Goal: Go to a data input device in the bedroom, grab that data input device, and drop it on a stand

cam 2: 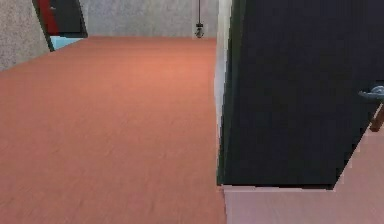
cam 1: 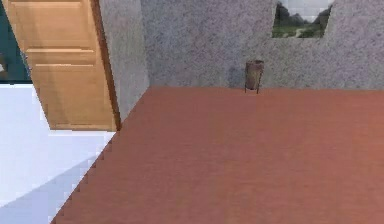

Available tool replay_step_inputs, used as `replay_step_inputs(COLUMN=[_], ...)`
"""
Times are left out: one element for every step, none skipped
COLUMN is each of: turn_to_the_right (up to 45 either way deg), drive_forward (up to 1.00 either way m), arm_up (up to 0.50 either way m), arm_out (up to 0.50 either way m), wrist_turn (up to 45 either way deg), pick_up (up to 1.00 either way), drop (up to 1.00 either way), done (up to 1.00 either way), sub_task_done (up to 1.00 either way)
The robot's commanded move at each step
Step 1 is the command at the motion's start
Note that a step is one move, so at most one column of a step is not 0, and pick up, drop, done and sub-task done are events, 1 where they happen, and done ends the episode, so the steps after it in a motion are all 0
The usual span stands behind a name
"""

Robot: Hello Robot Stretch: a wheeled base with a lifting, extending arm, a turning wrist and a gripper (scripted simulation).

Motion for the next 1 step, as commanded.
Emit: replay_step_inputs(turn_to_the_right=[-36.0], drive_forward=[0.0], arm_up=[0.0], arm_out=[0.0], wrist_turn=[0.0], pick_up=[0.0], drop=[0.0], done=[0.0], sub_task_done=[0.0])
